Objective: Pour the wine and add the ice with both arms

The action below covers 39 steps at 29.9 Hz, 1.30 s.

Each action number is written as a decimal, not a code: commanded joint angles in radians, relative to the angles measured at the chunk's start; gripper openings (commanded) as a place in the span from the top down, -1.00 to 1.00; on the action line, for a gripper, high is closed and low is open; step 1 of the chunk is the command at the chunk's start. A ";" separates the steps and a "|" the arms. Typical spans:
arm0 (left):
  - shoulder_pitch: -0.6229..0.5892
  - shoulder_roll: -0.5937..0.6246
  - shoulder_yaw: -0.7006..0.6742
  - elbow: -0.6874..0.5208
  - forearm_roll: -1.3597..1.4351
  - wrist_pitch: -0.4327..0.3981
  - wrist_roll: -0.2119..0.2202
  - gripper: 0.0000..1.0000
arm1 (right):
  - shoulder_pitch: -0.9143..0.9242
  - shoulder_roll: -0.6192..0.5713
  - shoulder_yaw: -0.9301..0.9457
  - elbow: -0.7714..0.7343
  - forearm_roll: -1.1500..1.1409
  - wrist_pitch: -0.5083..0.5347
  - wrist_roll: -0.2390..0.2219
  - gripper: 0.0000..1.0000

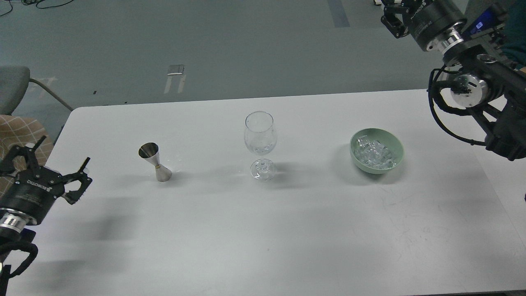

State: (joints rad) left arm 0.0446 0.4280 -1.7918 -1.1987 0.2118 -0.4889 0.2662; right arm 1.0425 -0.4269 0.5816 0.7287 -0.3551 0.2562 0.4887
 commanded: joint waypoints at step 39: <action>-0.790 0.025 0.526 0.399 0.477 0.029 -0.352 -0.96 | 0.073 -0.217 -0.316 0.236 -0.491 -0.150 -0.002 -1.00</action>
State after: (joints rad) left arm -0.7390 0.4589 -1.2653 -0.7990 0.6844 -0.4593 -0.0859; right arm 1.1251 -0.5489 0.2954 0.8758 -0.7151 0.1316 0.4864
